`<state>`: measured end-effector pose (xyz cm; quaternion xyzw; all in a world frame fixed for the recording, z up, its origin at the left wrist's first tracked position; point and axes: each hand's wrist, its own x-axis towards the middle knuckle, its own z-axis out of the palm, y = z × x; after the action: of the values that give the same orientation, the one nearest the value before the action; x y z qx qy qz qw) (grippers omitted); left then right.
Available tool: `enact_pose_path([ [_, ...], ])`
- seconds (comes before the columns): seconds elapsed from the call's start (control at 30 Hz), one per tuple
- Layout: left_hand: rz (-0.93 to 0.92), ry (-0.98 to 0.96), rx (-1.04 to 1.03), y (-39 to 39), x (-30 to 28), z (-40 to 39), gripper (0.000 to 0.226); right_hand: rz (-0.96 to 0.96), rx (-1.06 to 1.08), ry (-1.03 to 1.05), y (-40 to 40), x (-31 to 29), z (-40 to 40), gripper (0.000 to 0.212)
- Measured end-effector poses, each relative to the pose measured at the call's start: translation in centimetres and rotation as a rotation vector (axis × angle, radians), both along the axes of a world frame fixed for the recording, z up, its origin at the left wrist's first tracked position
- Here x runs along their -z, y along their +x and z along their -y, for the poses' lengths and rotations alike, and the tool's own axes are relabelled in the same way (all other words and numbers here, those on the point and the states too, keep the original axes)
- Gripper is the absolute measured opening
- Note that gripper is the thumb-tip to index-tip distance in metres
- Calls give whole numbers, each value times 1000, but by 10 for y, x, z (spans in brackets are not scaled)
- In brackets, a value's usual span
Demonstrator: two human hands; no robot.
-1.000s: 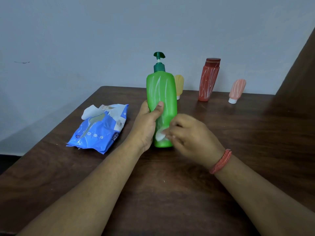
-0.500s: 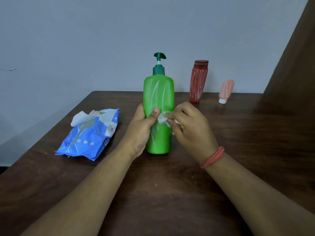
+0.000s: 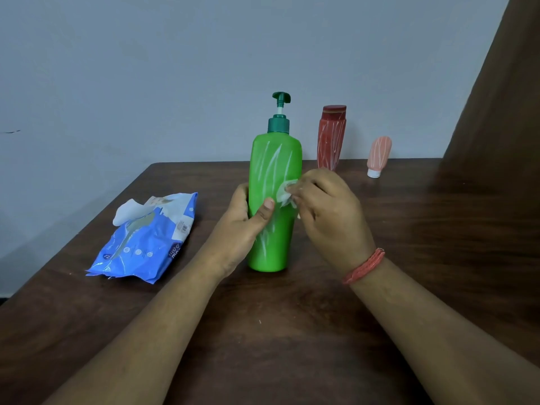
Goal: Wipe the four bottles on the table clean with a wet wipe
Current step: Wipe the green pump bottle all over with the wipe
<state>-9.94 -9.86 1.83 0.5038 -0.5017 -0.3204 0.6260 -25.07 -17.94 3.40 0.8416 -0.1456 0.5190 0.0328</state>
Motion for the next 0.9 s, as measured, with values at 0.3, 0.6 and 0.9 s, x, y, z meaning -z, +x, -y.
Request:
enact_pose_path([
  [0.3, 27, 27, 87, 6, 0, -2, 59, -43, 29, -74, -5, -3, 5, 12],
  [0.6, 80, 28, 73, 3, 1, 1, 60, -20, 50, -140, -11, -9, 8, 9],
  [0.9, 143, 26, 75, 2, -1, 0, 63, 42, 38, -146, -13, -16, 4, 9],
])
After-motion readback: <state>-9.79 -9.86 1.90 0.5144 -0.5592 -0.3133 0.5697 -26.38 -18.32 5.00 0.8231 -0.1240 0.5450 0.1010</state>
